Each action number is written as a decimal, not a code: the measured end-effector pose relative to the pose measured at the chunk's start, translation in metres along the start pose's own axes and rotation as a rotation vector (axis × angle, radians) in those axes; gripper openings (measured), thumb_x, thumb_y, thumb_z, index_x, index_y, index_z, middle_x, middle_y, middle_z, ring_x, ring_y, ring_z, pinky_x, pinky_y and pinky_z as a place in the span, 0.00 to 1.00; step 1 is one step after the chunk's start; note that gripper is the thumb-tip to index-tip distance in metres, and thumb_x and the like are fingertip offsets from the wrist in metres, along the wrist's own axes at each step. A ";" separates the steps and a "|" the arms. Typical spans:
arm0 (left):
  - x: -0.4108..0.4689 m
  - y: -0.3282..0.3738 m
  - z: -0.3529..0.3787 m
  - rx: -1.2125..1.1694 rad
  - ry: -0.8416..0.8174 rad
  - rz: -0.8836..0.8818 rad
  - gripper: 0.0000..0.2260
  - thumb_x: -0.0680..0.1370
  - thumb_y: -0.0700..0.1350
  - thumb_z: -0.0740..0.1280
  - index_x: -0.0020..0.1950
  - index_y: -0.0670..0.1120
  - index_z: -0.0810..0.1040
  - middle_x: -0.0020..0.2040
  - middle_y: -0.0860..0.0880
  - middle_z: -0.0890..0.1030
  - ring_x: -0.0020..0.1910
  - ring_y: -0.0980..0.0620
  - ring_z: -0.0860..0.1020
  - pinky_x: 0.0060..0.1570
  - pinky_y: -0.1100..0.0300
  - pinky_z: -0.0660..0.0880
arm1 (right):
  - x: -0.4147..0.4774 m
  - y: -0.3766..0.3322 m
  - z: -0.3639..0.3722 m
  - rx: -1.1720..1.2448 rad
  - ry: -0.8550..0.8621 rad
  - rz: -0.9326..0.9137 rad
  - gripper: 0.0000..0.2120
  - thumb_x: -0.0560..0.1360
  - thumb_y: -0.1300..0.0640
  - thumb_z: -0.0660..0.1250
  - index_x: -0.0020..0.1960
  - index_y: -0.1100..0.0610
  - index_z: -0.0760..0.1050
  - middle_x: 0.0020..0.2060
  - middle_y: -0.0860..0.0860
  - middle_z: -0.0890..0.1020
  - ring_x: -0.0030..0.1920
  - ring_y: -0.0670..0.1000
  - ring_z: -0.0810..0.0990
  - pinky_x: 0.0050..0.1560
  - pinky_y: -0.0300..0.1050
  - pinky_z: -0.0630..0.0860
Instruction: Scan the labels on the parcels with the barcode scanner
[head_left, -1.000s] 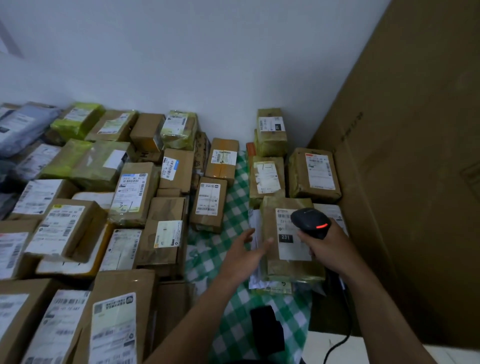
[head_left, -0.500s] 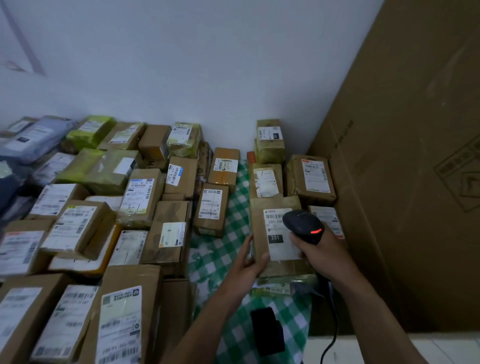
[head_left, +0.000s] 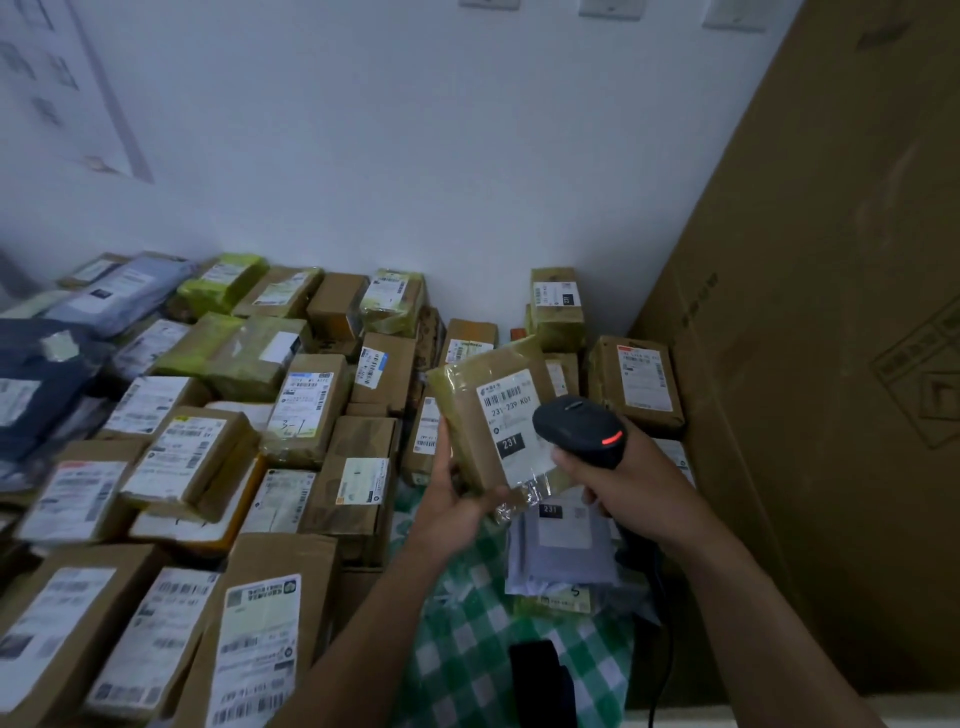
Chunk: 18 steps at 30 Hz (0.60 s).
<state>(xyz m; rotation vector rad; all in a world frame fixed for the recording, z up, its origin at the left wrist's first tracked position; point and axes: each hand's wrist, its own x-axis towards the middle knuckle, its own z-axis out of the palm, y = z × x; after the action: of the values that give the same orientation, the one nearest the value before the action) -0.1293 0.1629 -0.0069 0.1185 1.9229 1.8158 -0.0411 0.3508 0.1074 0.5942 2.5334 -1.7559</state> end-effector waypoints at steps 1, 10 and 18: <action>0.004 0.005 -0.001 0.013 0.015 0.012 0.59 0.70 0.41 0.81 0.78 0.75 0.41 0.70 0.50 0.76 0.67 0.50 0.76 0.66 0.41 0.76 | 0.001 -0.005 0.000 -0.014 -0.016 -0.004 0.19 0.77 0.49 0.75 0.65 0.42 0.75 0.44 0.44 0.85 0.36 0.41 0.83 0.35 0.36 0.77; 0.019 0.025 -0.012 0.082 0.096 0.068 0.54 0.75 0.34 0.76 0.81 0.66 0.40 0.72 0.47 0.74 0.67 0.47 0.76 0.62 0.44 0.79 | 0.005 -0.034 0.004 -0.055 -0.099 -0.001 0.12 0.78 0.48 0.74 0.58 0.37 0.75 0.38 0.48 0.87 0.31 0.38 0.79 0.34 0.36 0.77; 0.019 0.027 -0.016 0.126 0.115 0.062 0.55 0.75 0.35 0.76 0.80 0.68 0.41 0.72 0.49 0.72 0.70 0.47 0.74 0.63 0.41 0.79 | 0.009 -0.032 0.007 -0.044 -0.117 0.030 0.15 0.77 0.46 0.74 0.62 0.39 0.75 0.38 0.49 0.87 0.34 0.43 0.81 0.38 0.40 0.78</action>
<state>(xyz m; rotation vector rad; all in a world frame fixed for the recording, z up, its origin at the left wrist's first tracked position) -0.1590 0.1588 0.0131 0.1189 2.1364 1.7747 -0.0608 0.3378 0.1322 0.5096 2.4650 -1.6684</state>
